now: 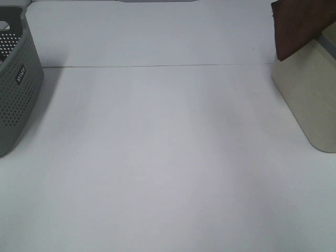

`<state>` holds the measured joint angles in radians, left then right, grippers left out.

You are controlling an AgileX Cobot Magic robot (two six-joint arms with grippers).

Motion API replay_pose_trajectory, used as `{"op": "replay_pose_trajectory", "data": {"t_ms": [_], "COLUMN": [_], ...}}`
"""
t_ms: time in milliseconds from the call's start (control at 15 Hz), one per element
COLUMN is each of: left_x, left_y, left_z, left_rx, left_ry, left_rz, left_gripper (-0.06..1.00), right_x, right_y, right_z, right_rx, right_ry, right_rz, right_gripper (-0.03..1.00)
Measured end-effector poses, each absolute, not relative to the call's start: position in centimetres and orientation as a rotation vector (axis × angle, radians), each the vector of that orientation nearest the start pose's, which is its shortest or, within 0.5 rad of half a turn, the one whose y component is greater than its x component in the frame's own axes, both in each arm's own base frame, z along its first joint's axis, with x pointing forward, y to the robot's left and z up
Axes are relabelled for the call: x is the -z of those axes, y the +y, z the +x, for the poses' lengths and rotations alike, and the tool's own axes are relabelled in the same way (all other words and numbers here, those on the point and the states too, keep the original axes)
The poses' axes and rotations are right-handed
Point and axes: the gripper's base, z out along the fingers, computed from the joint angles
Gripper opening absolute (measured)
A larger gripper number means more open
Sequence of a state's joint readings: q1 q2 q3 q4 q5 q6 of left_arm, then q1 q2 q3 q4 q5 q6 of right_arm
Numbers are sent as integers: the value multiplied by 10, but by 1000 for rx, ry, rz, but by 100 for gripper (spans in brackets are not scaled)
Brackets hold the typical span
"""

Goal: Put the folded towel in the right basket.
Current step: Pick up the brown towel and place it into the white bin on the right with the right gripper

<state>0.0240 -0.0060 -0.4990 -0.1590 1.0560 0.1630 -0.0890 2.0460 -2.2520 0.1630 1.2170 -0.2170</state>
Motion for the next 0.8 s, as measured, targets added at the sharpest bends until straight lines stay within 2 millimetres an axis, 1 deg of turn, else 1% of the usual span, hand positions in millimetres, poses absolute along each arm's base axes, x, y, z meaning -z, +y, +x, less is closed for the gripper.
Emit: {"op": "replay_pose_trajectory", "data": {"t_ms": [67, 200, 333, 400, 467, 600, 800], "left_x": [-278, -278, -278, -278, -278, -278, -278], "left_y": [-13, -13, -13, -13, -13, -13, -13], "left_z": [-6, -6, -6, -6, -6, -6, -6], "left_rx": [72, 72, 72, 72, 72, 72, 72], "left_ry": [2020, 2020, 2020, 2020, 2020, 2020, 2020], "left_rz": [148, 148, 148, 148, 148, 148, 148], "left_gripper": [0, 0, 0, 0, 0, 0, 0], "right_x": [-378, -378, -378, -378, -378, -373, -353], "right_y": [-47, -79, -103, -112, -118, -122, -120], "right_z": [449, 445, 440, 438, 436, 438, 450], "right_rx": [-64, -27, 8, 21, 33, 34, -66], "right_ry": [2475, 2475, 2475, 2476, 2477, 2488, 2515], "right_rz": [-96, -23, 8, 29, 42, 50, 58], "right_gripper": [4, 4, 4, 4, 4, 4, 4]}}
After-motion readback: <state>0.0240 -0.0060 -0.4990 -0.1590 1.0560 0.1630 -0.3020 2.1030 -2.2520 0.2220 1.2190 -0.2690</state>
